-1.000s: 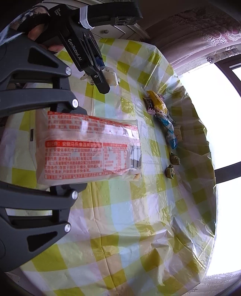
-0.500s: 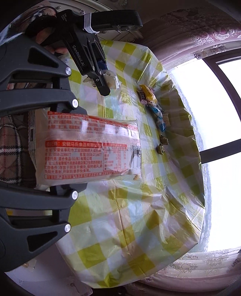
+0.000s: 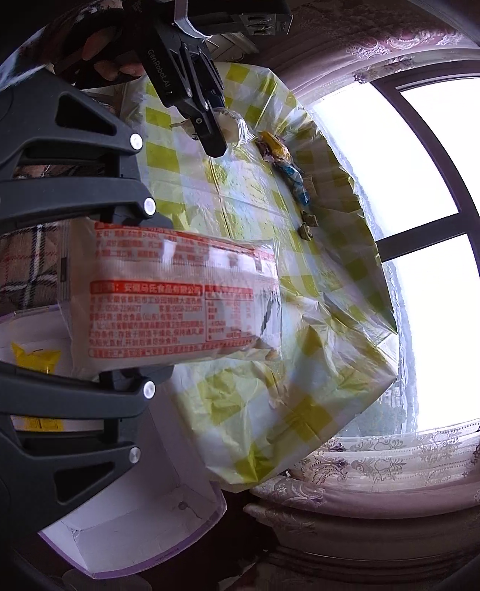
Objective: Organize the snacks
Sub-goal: 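Carry both packets to the white box and release them inside, then return both open tools to the snack pile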
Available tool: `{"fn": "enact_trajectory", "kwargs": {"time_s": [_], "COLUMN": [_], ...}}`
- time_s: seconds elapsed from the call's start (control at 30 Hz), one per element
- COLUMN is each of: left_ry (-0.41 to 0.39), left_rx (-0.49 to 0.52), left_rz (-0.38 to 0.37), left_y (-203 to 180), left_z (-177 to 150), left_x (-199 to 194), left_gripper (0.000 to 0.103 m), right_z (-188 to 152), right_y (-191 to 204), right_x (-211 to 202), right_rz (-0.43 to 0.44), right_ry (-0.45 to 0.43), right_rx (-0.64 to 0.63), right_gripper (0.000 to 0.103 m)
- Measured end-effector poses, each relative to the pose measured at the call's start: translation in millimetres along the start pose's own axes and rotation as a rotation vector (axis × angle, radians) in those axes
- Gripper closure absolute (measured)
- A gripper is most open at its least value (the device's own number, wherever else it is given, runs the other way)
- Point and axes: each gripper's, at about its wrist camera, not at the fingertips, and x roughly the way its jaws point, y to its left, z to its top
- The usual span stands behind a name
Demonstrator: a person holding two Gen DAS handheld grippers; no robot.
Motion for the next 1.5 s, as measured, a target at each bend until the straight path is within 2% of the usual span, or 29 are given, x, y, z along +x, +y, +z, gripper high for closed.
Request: {"fn": "enact_trajectory", "kwargs": {"time_s": [0.33,0.57,0.67,0.73,0.77,0.8,0.9,0.97,1.1,1.2,1.33,1.4,1.5], "left_ry": [0.045,0.123,0.152,0.188,0.193,0.187,0.165,0.134,0.082,0.064,0.060,0.067,0.103], "left_rx": [0.069,0.165,0.155,0.134,0.121,0.105,0.058,0.009,-0.124,-0.198,-0.240,-0.259,-0.302], "left_rz": [-0.145,-0.341,-0.503,-0.536,-0.537,-0.539,-0.468,-0.377,-0.172,0.023,0.251,0.330,0.401], "left_y": [-47.3,-101.5,-117.7,-123.4,-122.3,-118.1,-91.1,-58.1,32.3,102.9,188.7,225.4,272.4], "left_z": [0.4,-10.5,-16.5,-17.8,-18.2,-17.8,-11.8,-7.8,-10.5,-16.6,-16.8,-18.3,-21.0], "left_x": [11.1,32.7,43.3,52.8,54.7,55.3,60.8,63.5,66.0,66.3,65.5,66.9,68.7], "left_gripper": [0.061,0.060,0.058,0.035,0.030,0.026,0.025,0.025,0.021,0.020,0.020,0.020,0.020], "right_z": [-11.1,-29.7,-35.5,-37.8,-38.3,-38.0,-31.3,-25.8,-13.6,-2.6,14.3,24.9,41.8], "right_y": [-51.6,-85.2,-99.1,-110.4,-115.9,-120.7,-121.8,-111.8,-78.8,-42.7,12.9,38.6,70.8], "right_x": [-30.6,-41.8,-40.7,-39.1,-41.6,-46.0,-49.1,-41.9,-10.3,25.0,81.3,111.1,158.5], "right_rz": [-0.101,-0.196,-0.234,-0.287,-0.323,-0.352,-0.349,-0.333,-0.248,-0.169,-0.057,-0.018,0.017], "right_ry": [-0.033,-0.002,0.035,0.069,0.064,0.045,0.022,0.027,0.060,0.108,0.180,0.208,0.248], "right_rx": [0.072,0.078,0.101,0.127,0.145,0.163,0.177,0.153,0.098,0.028,-0.065,-0.114,-0.176], "right_gripper": [0.053,0.053,0.051,0.040,0.032,0.029,0.029,0.029,0.029,0.029,0.029,0.028,0.028]}}
